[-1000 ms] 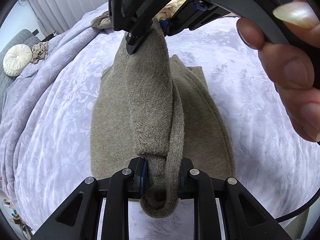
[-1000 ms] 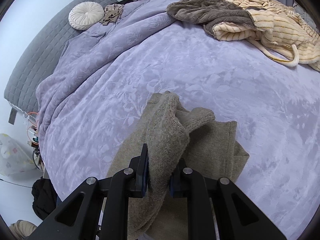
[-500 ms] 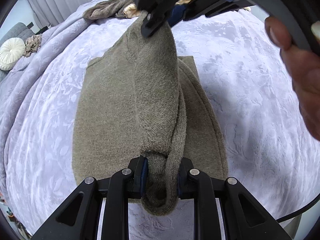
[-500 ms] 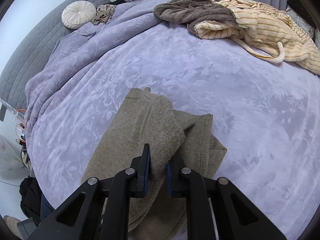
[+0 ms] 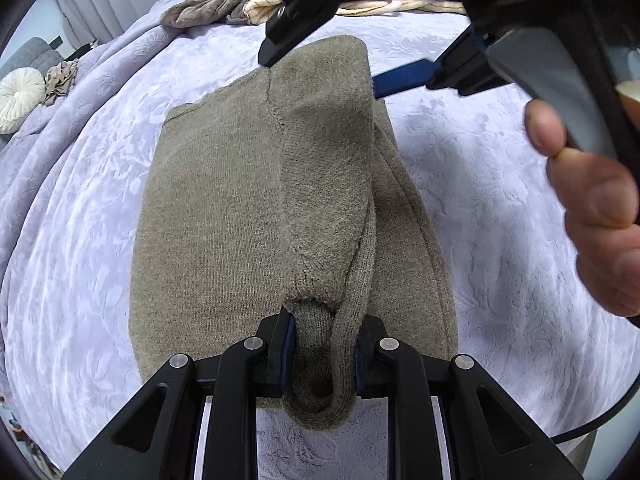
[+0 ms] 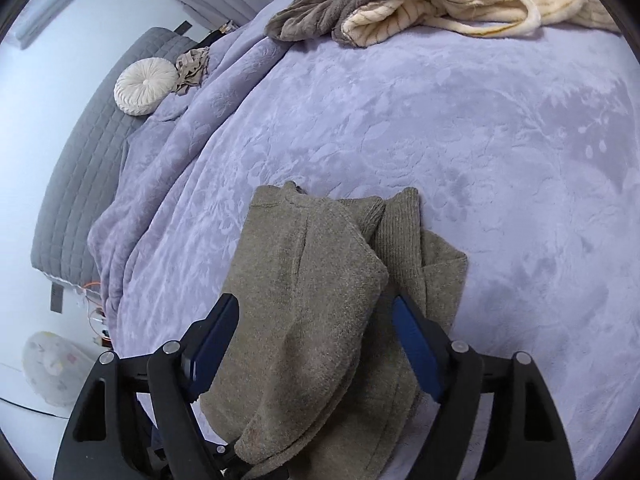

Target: Fold small clothes

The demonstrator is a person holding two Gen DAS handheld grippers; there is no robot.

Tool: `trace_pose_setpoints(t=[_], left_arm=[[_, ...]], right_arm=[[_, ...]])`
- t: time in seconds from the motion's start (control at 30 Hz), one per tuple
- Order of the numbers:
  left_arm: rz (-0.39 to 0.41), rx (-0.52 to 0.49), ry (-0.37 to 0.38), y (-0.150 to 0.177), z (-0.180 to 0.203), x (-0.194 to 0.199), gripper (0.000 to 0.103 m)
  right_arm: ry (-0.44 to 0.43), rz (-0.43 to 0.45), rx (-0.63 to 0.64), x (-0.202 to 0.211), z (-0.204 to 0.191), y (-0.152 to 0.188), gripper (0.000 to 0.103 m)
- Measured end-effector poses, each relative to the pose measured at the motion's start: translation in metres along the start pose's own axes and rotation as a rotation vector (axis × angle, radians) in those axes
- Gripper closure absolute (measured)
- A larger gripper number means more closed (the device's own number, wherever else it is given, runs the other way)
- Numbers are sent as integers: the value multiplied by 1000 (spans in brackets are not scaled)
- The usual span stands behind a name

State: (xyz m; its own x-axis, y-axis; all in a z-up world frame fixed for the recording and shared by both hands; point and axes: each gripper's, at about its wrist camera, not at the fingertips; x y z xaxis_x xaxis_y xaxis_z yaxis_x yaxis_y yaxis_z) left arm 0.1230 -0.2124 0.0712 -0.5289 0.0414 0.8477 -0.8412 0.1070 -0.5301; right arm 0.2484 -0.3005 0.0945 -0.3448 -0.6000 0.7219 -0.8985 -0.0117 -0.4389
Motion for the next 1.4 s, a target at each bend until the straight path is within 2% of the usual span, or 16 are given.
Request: trace_pose_setpoints(t=[0.1,0.13,0.17,0.2,0.23,0.27,0.33,0.47,0.73,0.93,1.1,1.4], left_arm=[[1,2,-1,2,0,1,80],[2,1,-1,2,1,1,80],[1,0,-2,1,1,0,80],[-1,0,-2,1,2,0,80],[-1,-2,-5,1,3,0,80],[-1,-2,-1,0,4,1,80],[8,-4,-4,-3,6,5,80],[33,-12,6,-11,13,18,80],[30,-52,-12,-15,33,15,80],[-13,-76,-22,-10,42,-8,80],[-19,-93,-30,-10,48,-16,80],[-23,-96,-27,-10,51,-17,79]], right_arm=[[4,-39,-63,-18,10,3,21],[-18,-52,-75,-23,10,5,21],[-39,-70,-82,-29,11,8,27],[-44,-89,-85,-35,9,10,36],[-35,-111,-80,-43,7,14,72],[-8,-125,-64,-49,5,16,84],[33,-110,-15,-49,0,17,86],[24,-64,70,-32,-15,8,87],[27,-79,167,-21,-16,-6,87],[30,-92,148,-31,8,3,87],[20,-92,121,-36,23,6,87],[46,-94,152,-40,18,7,87]])
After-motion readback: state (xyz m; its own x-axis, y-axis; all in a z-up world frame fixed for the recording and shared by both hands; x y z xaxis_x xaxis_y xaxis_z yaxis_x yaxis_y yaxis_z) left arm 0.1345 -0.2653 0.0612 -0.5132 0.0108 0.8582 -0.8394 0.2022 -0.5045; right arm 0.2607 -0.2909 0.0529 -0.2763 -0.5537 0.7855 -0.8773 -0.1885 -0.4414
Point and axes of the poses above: each gripper's, at about its wrist camera, not at the fingertips, and x roughly against the way its jaws point, z to its right, y to its underside, and after that the axes turned 12 degrees about z, right-handed
